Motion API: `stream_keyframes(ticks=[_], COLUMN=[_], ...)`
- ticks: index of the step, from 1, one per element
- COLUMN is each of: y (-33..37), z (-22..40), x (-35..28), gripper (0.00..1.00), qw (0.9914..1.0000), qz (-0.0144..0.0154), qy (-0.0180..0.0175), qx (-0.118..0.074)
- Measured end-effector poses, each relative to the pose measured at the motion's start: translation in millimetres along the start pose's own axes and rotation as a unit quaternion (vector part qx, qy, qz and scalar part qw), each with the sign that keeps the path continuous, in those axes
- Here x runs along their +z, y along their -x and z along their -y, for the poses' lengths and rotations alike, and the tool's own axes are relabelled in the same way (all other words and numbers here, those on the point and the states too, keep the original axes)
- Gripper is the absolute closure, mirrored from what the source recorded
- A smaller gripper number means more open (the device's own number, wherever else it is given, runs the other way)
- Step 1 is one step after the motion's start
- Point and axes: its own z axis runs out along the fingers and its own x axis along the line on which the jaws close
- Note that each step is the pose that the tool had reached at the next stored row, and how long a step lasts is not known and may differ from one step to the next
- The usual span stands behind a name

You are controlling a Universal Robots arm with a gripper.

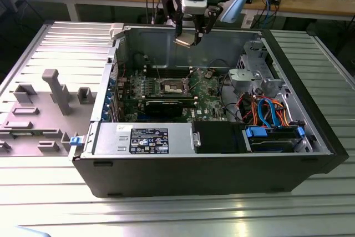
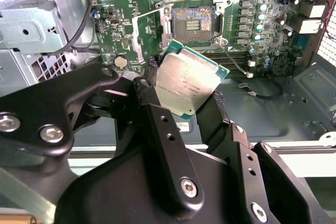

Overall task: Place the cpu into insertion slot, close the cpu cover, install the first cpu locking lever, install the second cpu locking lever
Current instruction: 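Place the cpu into insertion slot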

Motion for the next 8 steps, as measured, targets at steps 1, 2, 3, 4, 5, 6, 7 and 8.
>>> stream_keyframes(ticks=[1, 2, 3, 4, 5, 6, 7, 8], y=[0.0, 0.0, 0.0, 0.0, 0.0, 0.0, 0.0, 0.0], z=[0.0, 0.0, 0.0, 0.0, 0.0, 0.0, 0.0, 0.0], x=[0.0, 0.0, 0.0, 0.0, 0.0, 0.1, 0.1, 0.1], gripper=[0.45, 0.45, 0.45, 0.45, 0.45, 0.45, 0.45, 0.45], qw=[1.00000, 0.99999, 0.99999, 0.99999, 0.99998, 0.99997, 0.99996, 0.99995], qz=[0.0002, 0.0003, 0.0004, 0.0004, 0.0005, 0.0007, 0.0007, 0.0009], qy=[0.0000, 0.0000, 0.0001, 0.0001, 0.0001, 0.0001, 0.0001, 0.0002], qx=[0.002, 0.003, 0.004, 0.005, 0.006, 0.008, 0.009, 0.010])
